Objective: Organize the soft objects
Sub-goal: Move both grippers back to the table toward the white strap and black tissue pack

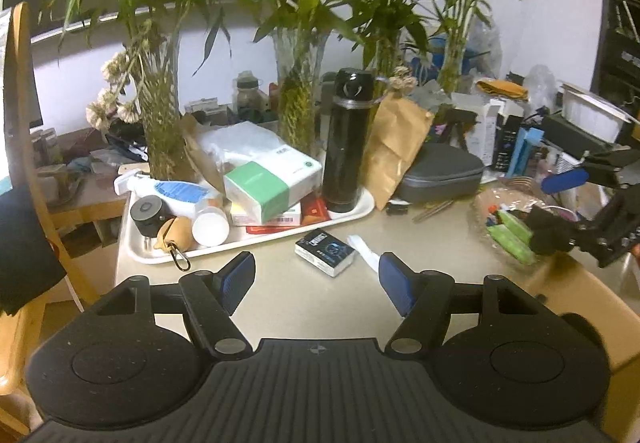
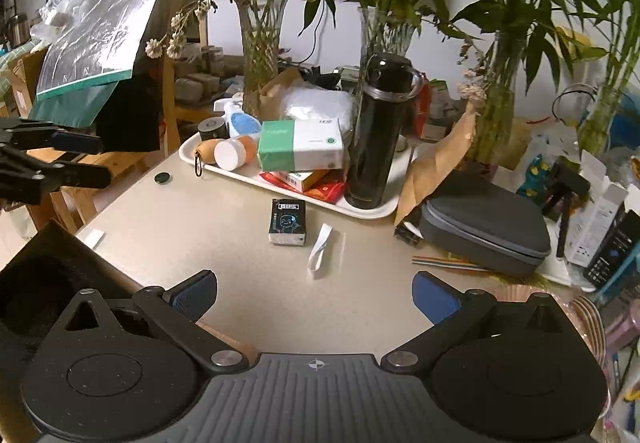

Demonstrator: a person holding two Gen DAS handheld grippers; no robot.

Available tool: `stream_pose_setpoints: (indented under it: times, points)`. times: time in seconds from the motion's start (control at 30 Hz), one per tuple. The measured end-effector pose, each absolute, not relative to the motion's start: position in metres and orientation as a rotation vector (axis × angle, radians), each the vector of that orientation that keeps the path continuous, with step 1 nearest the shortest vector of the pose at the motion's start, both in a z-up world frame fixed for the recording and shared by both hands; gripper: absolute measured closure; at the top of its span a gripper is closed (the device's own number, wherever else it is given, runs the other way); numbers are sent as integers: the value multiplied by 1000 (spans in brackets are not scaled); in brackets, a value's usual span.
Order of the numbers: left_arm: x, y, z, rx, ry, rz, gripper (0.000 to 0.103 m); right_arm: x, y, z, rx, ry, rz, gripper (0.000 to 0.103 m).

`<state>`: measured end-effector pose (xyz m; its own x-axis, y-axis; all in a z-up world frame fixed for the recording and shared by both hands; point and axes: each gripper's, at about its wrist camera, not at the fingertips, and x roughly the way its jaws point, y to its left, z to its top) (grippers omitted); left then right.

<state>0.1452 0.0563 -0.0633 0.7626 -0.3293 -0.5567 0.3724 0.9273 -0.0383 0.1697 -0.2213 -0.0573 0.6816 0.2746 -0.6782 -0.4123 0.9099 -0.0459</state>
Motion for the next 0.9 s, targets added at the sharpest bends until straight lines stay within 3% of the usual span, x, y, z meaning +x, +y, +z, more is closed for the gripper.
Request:
stream_pose_setpoints:
  times: [0.5,0.9]
  points:
    - [175,71,-80,12,643,-286,35,223,-231,-82,-157,784,398,1]
    - [185,67,-81,35,665,-241,35,259,-223,-118,-201,877,465,26]
